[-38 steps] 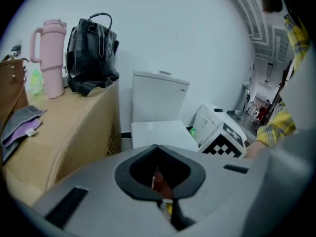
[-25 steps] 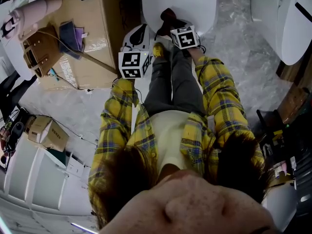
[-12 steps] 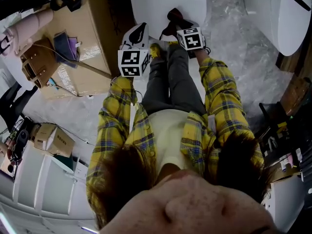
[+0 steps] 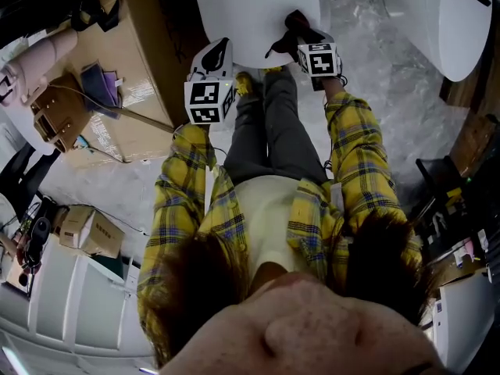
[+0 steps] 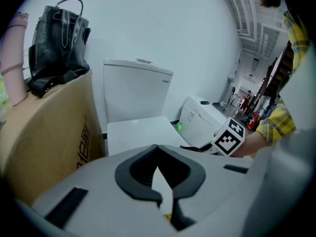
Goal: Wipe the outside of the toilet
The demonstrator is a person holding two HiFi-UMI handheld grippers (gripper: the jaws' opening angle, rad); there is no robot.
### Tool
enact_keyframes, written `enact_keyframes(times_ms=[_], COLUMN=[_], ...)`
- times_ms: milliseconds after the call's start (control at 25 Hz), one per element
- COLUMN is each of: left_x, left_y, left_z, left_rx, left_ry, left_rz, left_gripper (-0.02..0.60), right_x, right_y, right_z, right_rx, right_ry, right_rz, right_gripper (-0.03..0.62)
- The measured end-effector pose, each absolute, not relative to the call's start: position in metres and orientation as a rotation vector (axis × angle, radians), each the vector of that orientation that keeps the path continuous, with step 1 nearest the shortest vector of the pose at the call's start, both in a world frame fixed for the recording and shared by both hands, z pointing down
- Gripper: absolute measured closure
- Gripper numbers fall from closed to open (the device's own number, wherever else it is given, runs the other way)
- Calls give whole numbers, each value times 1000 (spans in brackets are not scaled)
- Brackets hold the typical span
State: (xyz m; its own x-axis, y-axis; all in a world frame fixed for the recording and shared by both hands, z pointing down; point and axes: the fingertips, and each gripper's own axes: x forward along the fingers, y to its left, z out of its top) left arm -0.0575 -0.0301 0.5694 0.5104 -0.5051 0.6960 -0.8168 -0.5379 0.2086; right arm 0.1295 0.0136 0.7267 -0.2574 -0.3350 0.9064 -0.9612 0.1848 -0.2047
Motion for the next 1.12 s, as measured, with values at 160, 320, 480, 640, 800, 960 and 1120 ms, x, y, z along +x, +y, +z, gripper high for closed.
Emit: enact_keyframes(times_ms=[160,320,480,640,800,960,1120], left_x=[-53,-52,-50,-50,-50,-50,-52], left_y=[-30,-30,-29,-26,-24,-23,-22], left_z=[570,569,568,568,566,561,553], left_rx=[2236,2238,2240,2240,2238,2236,2239], left_ry=[-1071,-1071,-1071,-1075,-1083,-1098,-1120], left_rz=[793,797,804,810,808,795,770], left_gripper=[580,580,580,580,580,580,580], right_x=[149,161,174,183,189,189,183], right_y=[10,6,3,0,-3,-5,-10], right_z=[728,730,731,731,726,711,686], right_rx=[1286,1317,1338,1353,1397,1454,1490], right_ry=[-1692,-1671,-1650,-1638,-1625,-1639,-1690], right_rz=[1081,1084,1073,1071,1077,1066,1049], right_gripper=[470,470,470,470,470,470,470])
